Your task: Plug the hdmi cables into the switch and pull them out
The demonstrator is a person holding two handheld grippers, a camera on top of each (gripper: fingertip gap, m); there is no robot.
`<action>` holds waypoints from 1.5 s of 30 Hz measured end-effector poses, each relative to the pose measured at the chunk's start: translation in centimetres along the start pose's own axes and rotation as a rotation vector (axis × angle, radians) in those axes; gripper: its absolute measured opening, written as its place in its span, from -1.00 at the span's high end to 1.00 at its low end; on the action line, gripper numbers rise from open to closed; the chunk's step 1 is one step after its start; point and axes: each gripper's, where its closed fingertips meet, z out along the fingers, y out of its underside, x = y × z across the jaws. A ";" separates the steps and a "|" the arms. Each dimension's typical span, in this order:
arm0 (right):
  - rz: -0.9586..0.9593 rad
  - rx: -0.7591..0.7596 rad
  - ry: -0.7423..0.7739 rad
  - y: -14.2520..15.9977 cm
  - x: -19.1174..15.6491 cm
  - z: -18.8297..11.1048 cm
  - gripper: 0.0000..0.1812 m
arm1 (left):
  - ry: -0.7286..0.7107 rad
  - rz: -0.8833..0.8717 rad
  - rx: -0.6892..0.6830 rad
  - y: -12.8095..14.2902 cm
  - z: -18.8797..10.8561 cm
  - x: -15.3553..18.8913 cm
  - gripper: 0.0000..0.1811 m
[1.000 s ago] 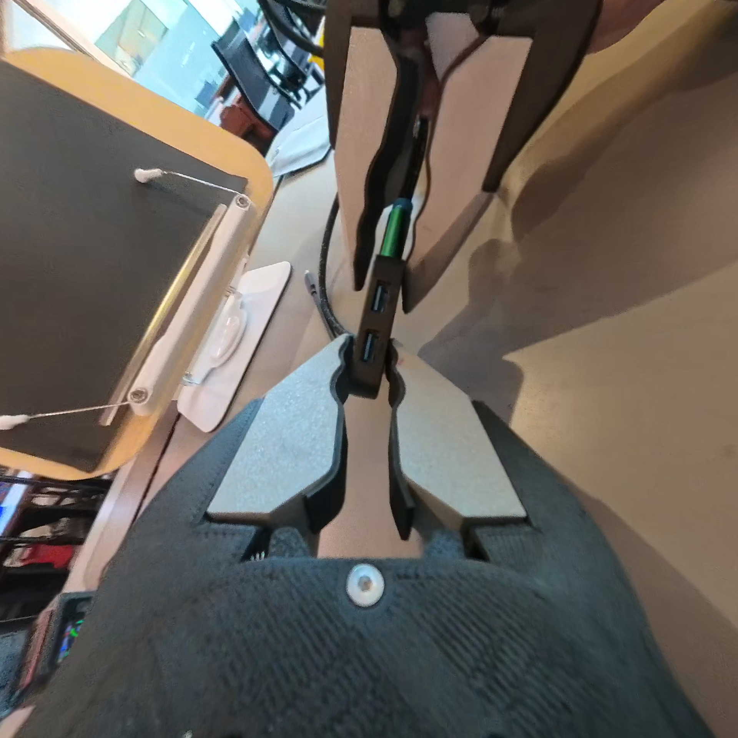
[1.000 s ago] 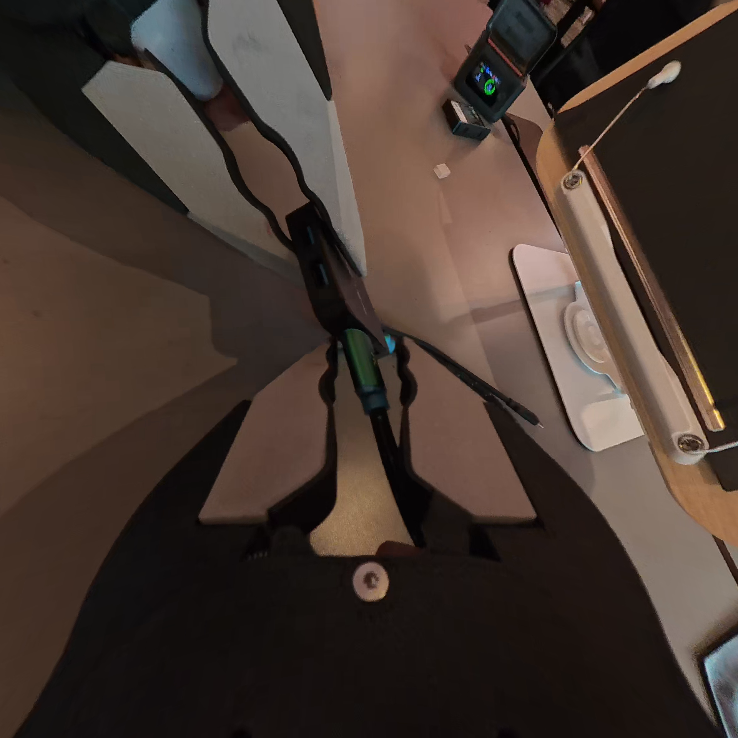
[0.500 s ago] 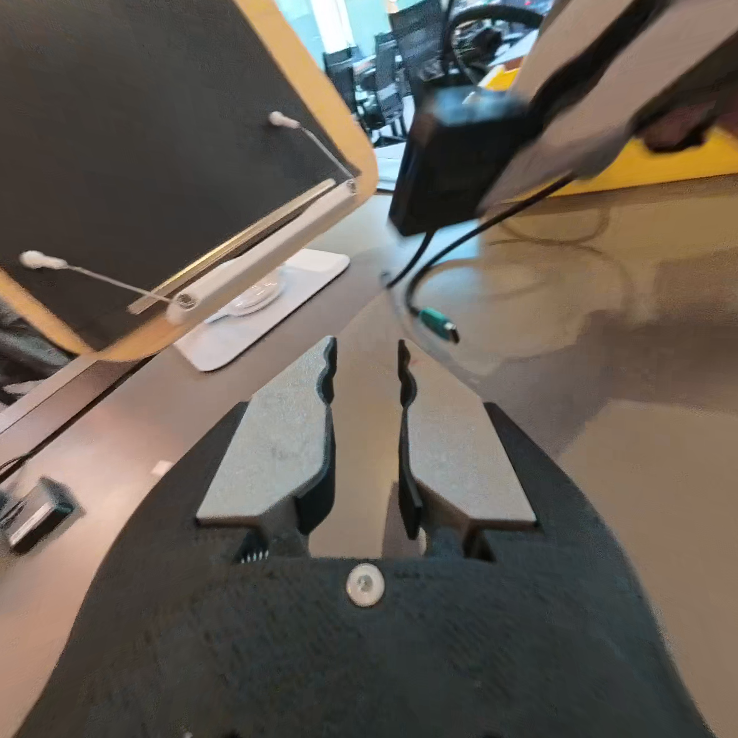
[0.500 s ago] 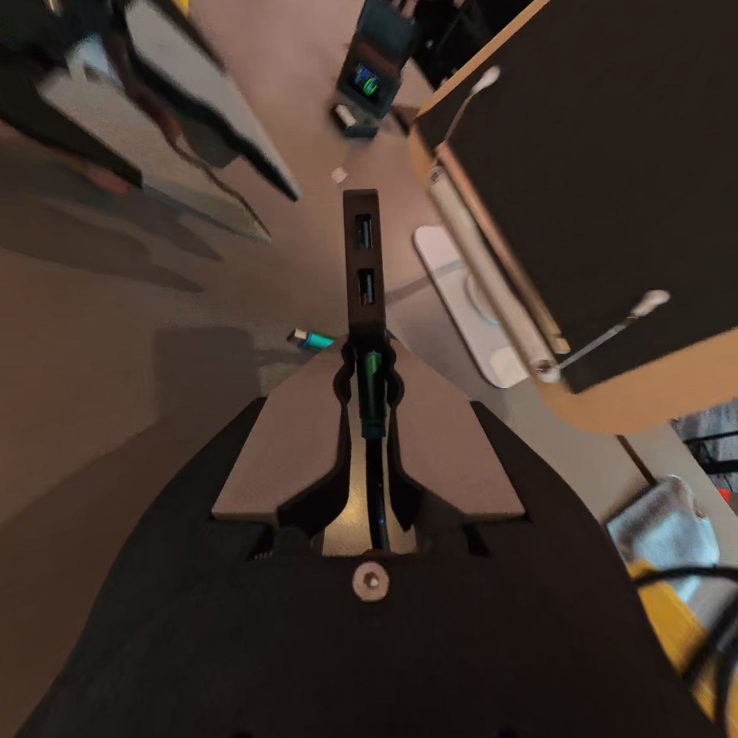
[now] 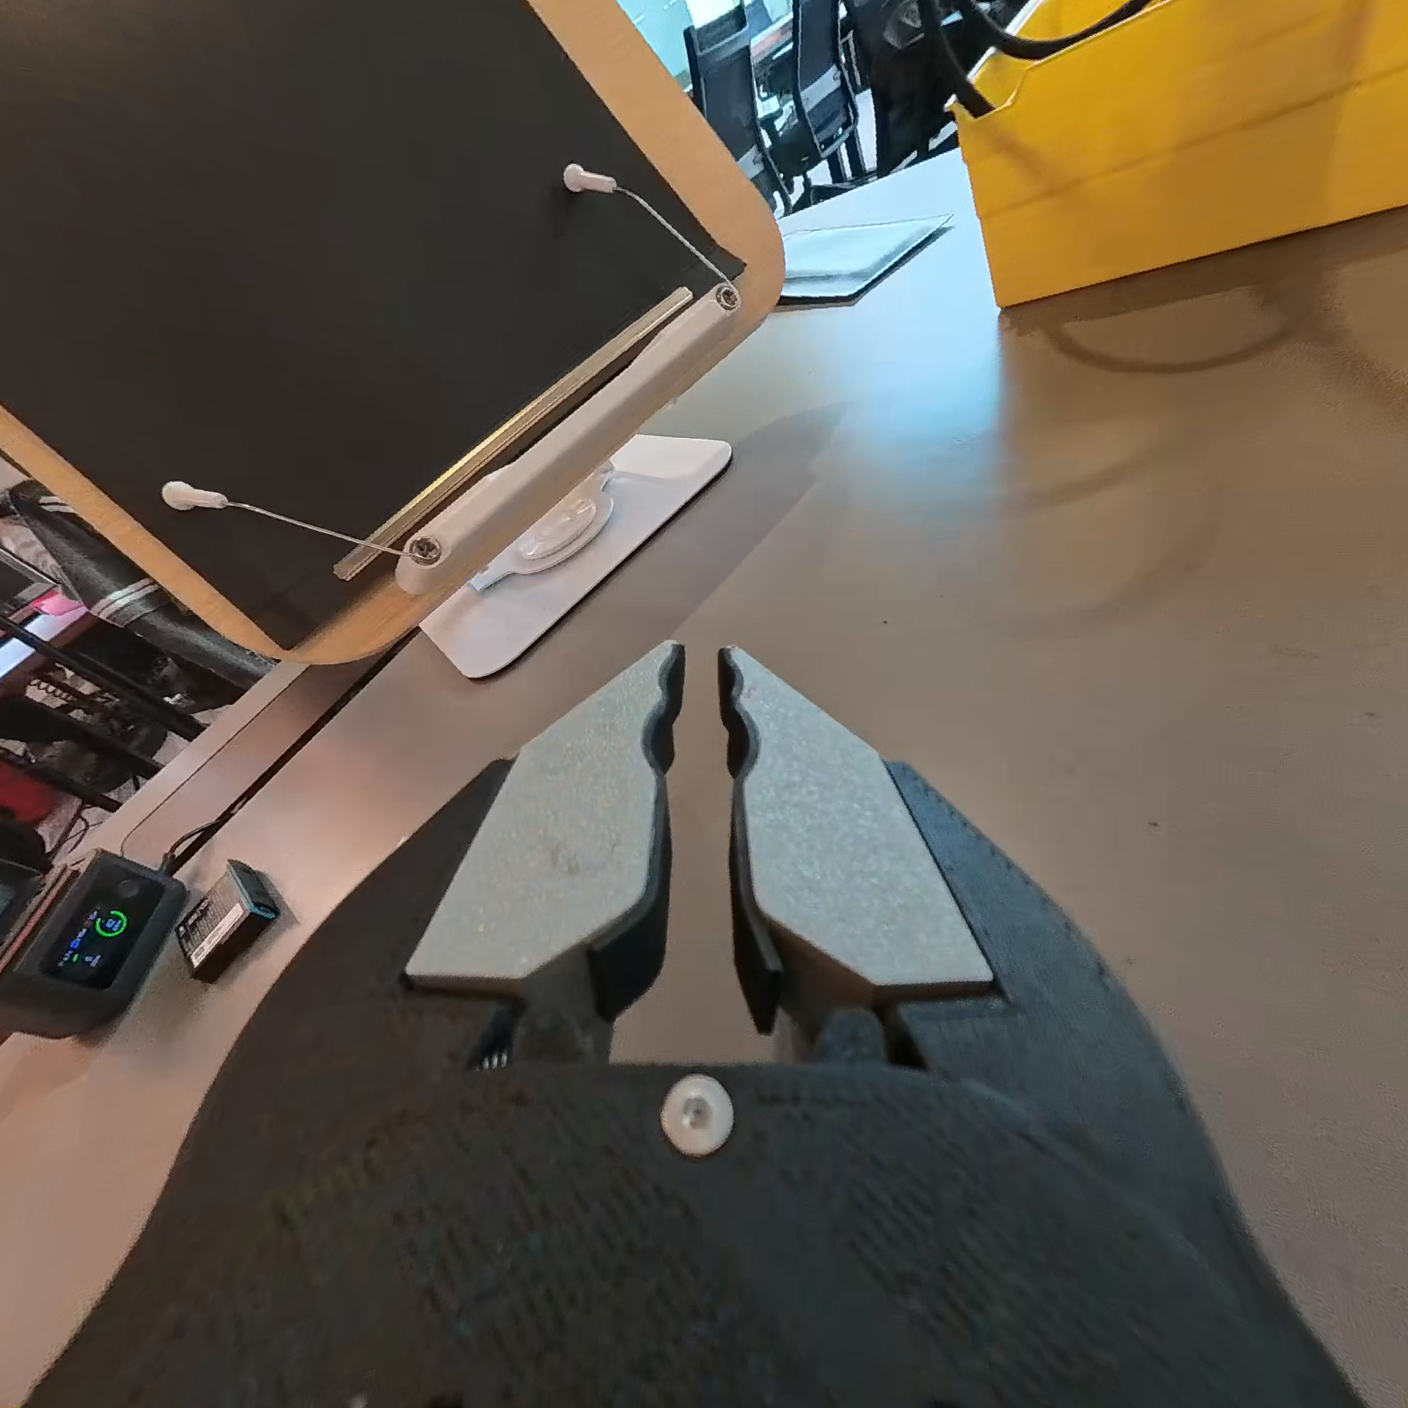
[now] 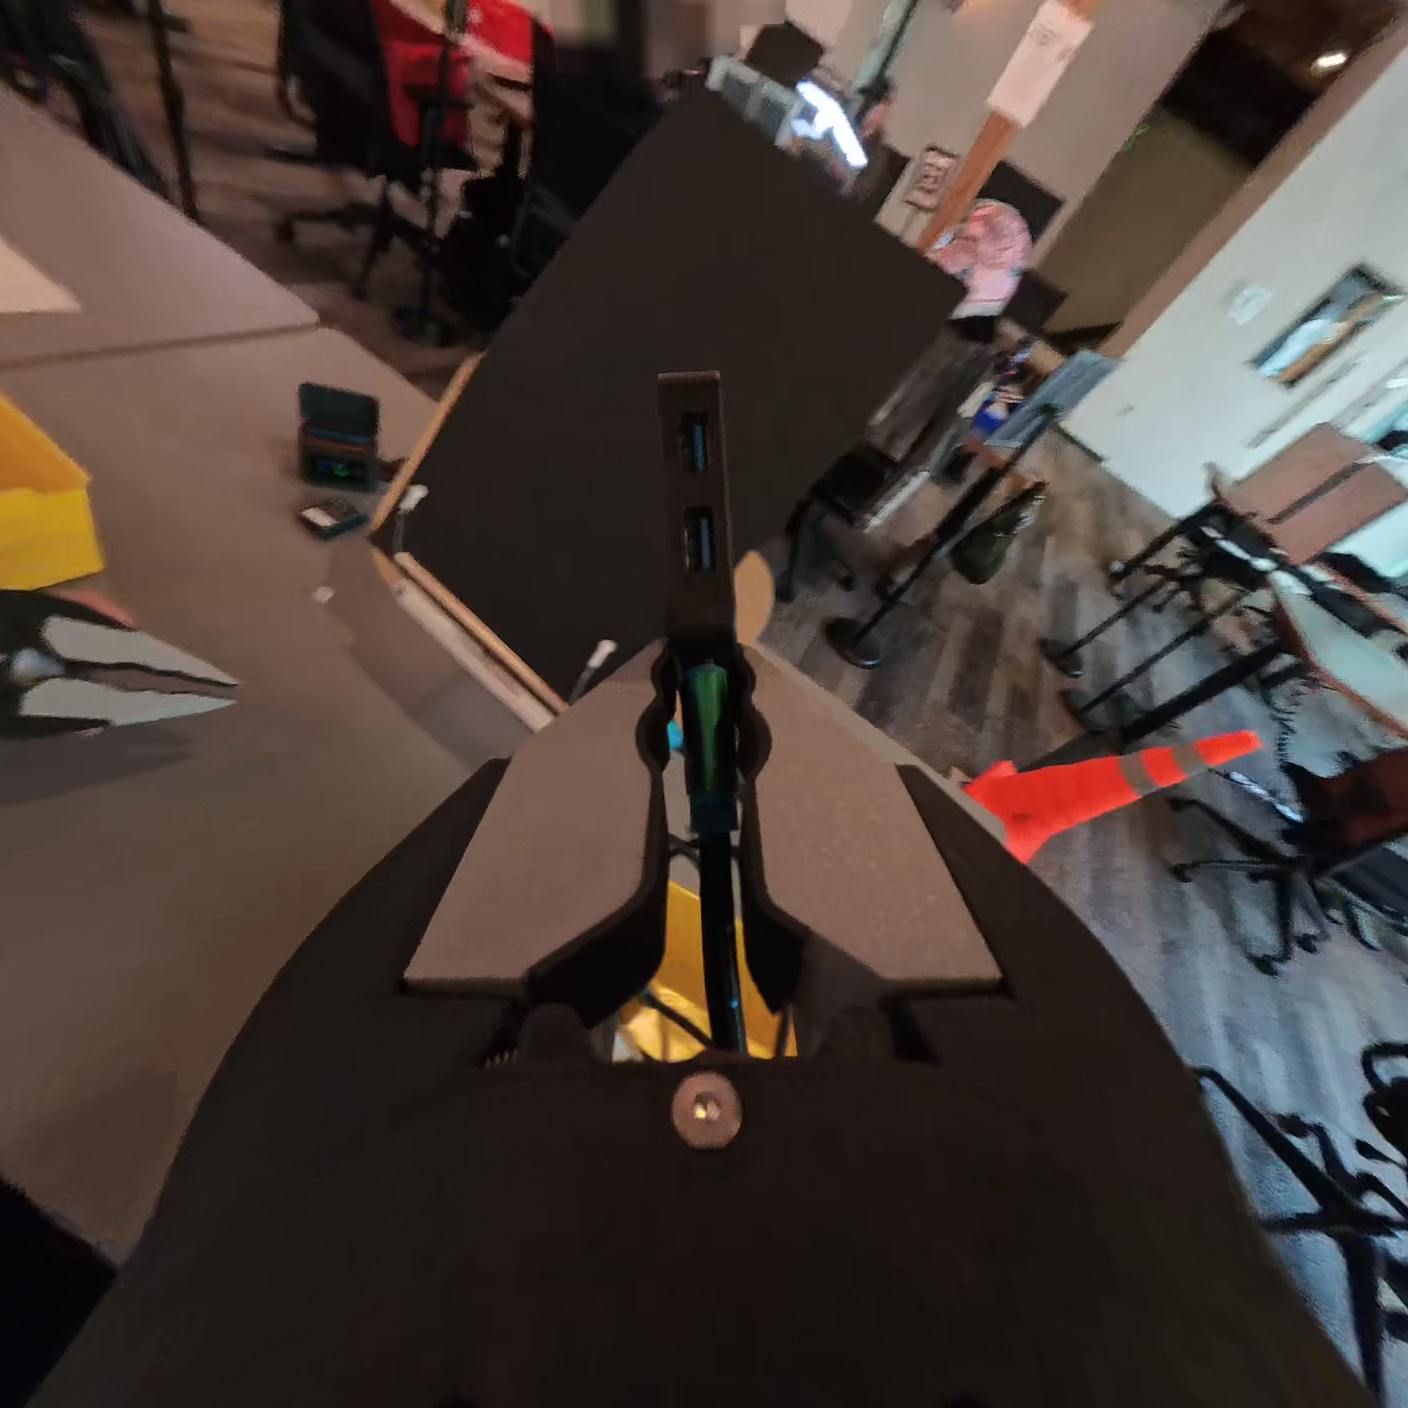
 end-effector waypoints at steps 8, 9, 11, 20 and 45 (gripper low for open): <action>0.004 -0.387 -0.107 15.1 2.0 5.5 0.88 | 0.003 0.067 -0.032 0.4 0.3 0.6 0.96; 0.023 -0.491 -0.159 18.2 1.2 6.5 0.88 | 0.004 0.079 -0.039 0.5 0.4 0.7 0.97; -0.043 -0.682 -0.100 23.6 2.0 7.9 0.88 | 0.009 0.104 -0.047 0.6 0.5 1.1 0.98; -0.297 -1.184 -0.213 33.7 -1.7 11.0 0.76 | 0.023 0.132 -0.077 1.0 0.8 1.5 0.98; 0.360 -0.182 -0.400 25.8 -16.9 -2.5 0.01 | -0.180 0.179 -0.196 0.8 -6.2 6.4 0.63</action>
